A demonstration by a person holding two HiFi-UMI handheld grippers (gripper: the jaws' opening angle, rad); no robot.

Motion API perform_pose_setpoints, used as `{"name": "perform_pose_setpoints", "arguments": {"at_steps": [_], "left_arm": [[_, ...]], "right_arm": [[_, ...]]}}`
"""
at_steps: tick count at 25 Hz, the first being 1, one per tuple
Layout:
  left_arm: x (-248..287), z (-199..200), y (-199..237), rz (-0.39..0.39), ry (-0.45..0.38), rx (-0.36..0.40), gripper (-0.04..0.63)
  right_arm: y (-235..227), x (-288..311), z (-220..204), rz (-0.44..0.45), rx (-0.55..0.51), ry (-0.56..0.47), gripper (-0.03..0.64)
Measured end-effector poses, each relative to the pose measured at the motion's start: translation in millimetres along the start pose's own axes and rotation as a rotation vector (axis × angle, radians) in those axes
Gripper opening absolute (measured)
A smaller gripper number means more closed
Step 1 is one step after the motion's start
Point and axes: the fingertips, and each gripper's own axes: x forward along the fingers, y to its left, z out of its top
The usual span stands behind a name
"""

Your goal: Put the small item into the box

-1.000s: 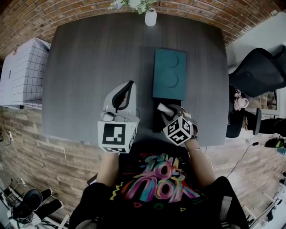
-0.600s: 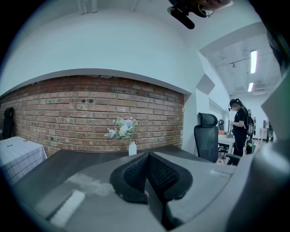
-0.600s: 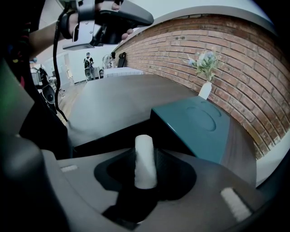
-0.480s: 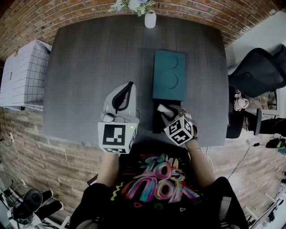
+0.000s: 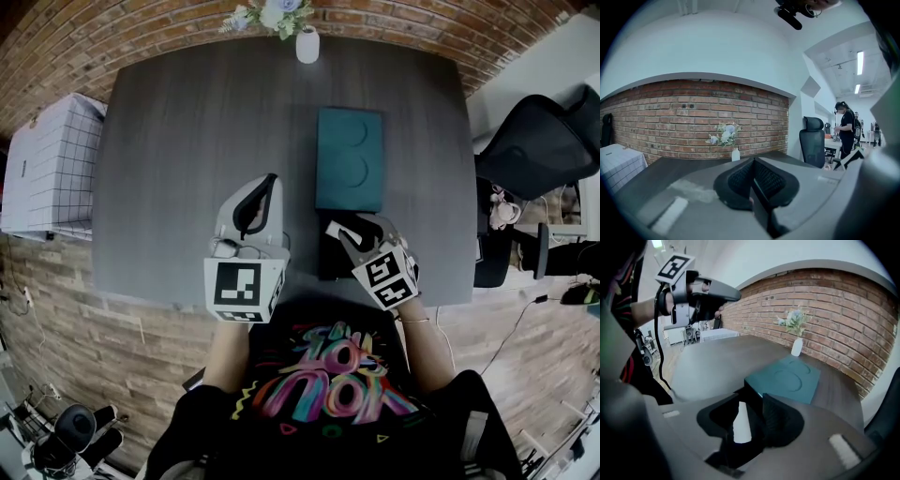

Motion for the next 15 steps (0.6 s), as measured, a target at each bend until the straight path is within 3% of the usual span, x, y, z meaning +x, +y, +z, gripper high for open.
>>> {"name": "perform_pose_setpoints", "arguments": {"at_steps": [15], "left_arm": [[9,4,-17,-0.036,0.001,0.010,0.002]], "right_arm": [[-65,-76,102,-0.106,0.131,-0.341,0.144]]}}
